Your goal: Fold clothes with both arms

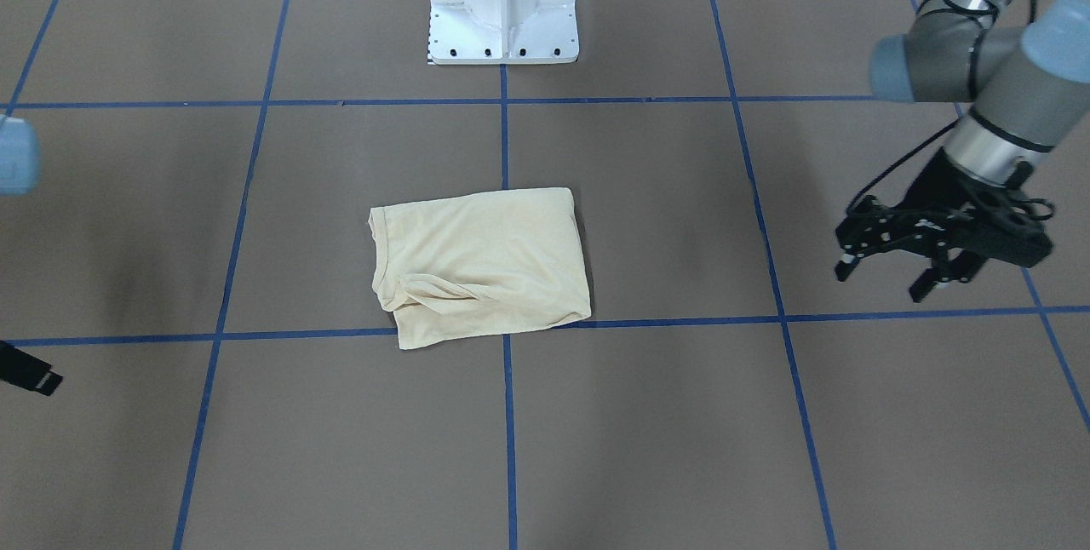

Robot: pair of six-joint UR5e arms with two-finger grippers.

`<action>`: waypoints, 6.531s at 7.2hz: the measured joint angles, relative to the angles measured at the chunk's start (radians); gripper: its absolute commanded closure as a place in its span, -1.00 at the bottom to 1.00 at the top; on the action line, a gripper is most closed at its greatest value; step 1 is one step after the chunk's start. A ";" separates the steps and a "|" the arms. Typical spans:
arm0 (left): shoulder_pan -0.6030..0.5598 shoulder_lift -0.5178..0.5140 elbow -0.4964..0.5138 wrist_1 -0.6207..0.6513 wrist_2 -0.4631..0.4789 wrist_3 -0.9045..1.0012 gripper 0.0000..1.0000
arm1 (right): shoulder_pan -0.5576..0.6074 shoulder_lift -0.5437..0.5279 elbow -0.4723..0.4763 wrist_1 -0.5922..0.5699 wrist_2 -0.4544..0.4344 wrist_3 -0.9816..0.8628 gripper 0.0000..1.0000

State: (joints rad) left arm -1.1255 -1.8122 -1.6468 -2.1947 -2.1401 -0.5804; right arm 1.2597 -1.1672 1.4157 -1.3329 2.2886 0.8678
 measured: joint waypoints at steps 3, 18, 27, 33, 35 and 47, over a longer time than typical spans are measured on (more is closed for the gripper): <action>-0.215 0.178 0.017 0.002 -0.094 0.375 -1.00 | 0.167 -0.180 0.020 -0.010 0.057 -0.457 -1.00; -0.411 0.320 -0.070 0.303 -0.196 0.536 -1.00 | 0.282 -0.451 0.258 -0.289 0.048 -0.868 -1.00; -0.415 0.333 -0.121 0.315 -0.198 0.536 -1.00 | 0.282 -0.463 0.325 -0.289 0.070 -0.854 -1.00; -0.416 0.338 -0.119 0.312 -0.198 0.536 -1.00 | 0.282 -0.478 0.328 -0.289 0.066 -0.853 -1.00; -0.416 0.338 -0.121 0.312 -0.198 0.536 -1.00 | 0.282 -0.479 0.318 -0.270 0.065 -0.854 -1.00; -0.415 0.336 -0.117 0.306 -0.198 0.536 -1.00 | 0.282 -0.513 0.332 -0.227 0.116 -0.810 -1.00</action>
State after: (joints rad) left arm -1.5404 -1.4766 -1.7634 -1.8886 -2.3378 -0.0445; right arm 1.5420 -1.6800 1.7481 -1.5597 2.4044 0.0577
